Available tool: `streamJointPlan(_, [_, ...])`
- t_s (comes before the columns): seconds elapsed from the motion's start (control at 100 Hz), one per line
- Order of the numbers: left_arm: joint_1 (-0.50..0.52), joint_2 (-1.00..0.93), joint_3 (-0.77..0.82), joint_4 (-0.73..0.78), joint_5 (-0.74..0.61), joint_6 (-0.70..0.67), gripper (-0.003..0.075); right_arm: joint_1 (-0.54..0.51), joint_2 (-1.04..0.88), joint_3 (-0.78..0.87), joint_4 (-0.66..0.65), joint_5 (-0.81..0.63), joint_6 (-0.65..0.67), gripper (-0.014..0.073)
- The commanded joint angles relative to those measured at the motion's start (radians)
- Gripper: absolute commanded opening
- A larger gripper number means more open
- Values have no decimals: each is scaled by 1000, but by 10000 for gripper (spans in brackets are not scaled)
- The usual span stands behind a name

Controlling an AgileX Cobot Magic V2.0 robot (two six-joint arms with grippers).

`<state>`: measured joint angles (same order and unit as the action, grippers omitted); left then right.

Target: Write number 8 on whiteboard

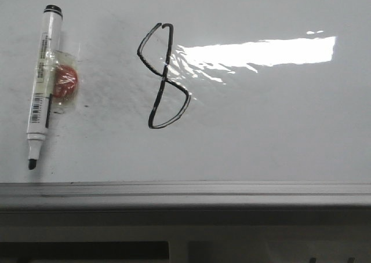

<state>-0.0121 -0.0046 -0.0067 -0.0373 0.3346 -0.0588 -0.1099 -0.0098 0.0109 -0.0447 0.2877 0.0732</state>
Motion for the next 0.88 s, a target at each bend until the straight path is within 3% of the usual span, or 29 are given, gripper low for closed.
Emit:
streamJointPlan(0.0, [0, -27, 40, 1, -42, -6, -20, -6, -22, 12, 7, -2, -37, -64])
streamJointPlan(0.87, [0, -27, 40, 1, -42, -6, -20, -6, -22, 12, 9, 10, -59, -64])
